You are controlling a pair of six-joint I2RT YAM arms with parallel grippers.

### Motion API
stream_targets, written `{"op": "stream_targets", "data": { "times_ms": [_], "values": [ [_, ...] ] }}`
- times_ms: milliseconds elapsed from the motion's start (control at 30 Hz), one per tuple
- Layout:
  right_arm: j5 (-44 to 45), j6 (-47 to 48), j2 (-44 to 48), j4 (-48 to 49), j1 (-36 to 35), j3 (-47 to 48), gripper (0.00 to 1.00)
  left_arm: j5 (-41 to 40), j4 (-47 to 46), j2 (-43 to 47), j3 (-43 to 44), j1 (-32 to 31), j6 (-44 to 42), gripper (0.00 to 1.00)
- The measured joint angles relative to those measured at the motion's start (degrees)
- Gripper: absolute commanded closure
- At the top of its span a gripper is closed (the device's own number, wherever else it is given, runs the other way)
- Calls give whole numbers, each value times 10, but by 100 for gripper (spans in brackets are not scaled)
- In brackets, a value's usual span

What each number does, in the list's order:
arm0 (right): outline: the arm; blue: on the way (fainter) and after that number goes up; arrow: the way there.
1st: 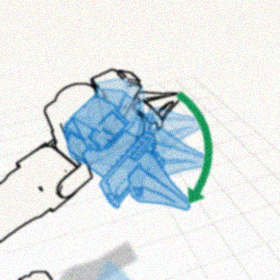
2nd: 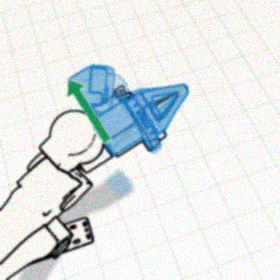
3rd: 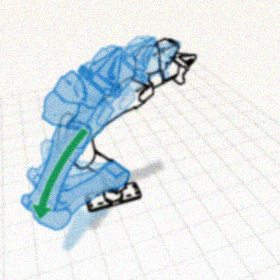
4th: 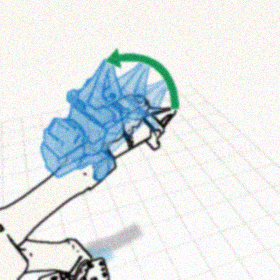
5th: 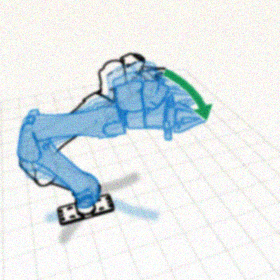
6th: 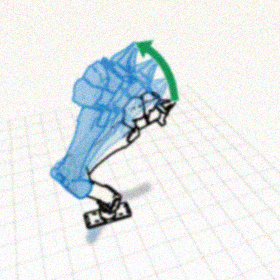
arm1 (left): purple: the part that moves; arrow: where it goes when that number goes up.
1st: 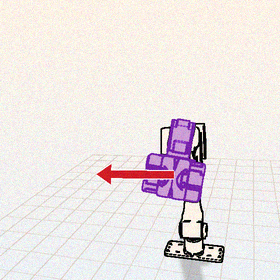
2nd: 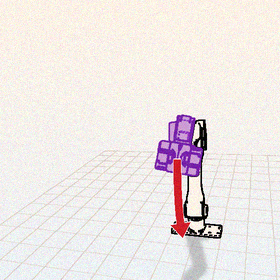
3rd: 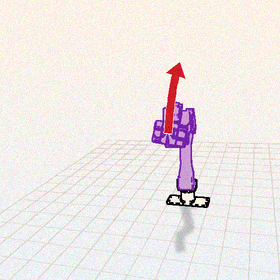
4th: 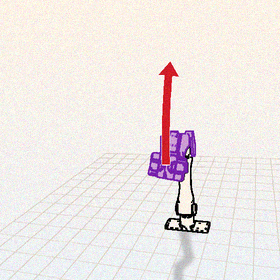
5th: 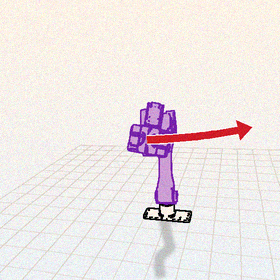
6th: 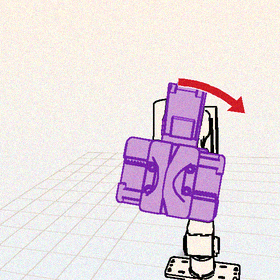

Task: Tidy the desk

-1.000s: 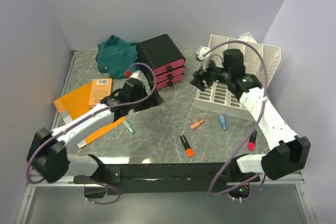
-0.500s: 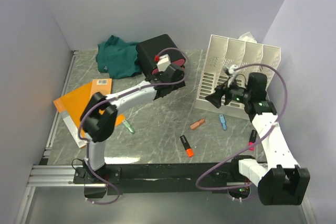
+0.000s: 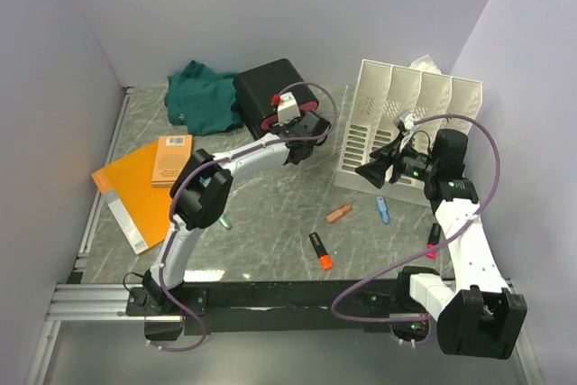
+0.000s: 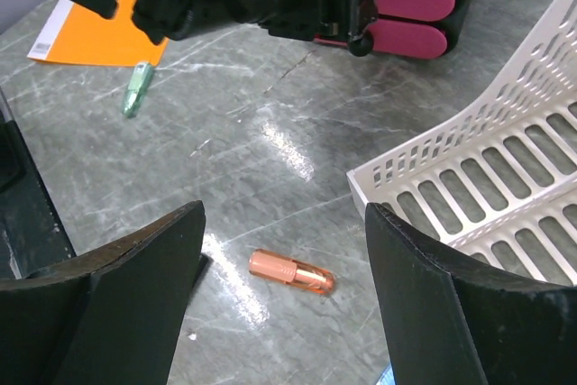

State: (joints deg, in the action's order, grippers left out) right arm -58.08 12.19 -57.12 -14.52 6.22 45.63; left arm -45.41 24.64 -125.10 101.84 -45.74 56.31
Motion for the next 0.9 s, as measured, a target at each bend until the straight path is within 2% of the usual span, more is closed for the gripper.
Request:
{"op": "stream_targets", "data": {
  "times_ms": [233, 433, 533, 567, 633, 767, 900],
  "values": [
    [-8, -5, 0, 4, 0, 0, 21, -27, 0, -22, 23, 0, -12, 42],
    [-12, -4, -1, 4, 1, 0, 20, -42, -9, -48, 51, 0, -47, 51],
    [-13, -4, -2, 4, 1, 0, 20, -47, -16, -57, 60, 0, -66, 59],
    [-14, -4, -3, 4, 1, 0, 20, -51, -16, -59, 61, 0, -73, 65],
    [-14, -3, -4, 4, 2, 0, 20, -55, -17, -60, 62, 0, -82, 70],
    [-14, -3, -5, 4, 4, 0, 20, -55, -21, -60, 61, -2, -98, 87],
    [-14, -2, -5, 4, 5, 0, 20, -56, -45, -54, 41, -2, -104, 96]
  ]
}}
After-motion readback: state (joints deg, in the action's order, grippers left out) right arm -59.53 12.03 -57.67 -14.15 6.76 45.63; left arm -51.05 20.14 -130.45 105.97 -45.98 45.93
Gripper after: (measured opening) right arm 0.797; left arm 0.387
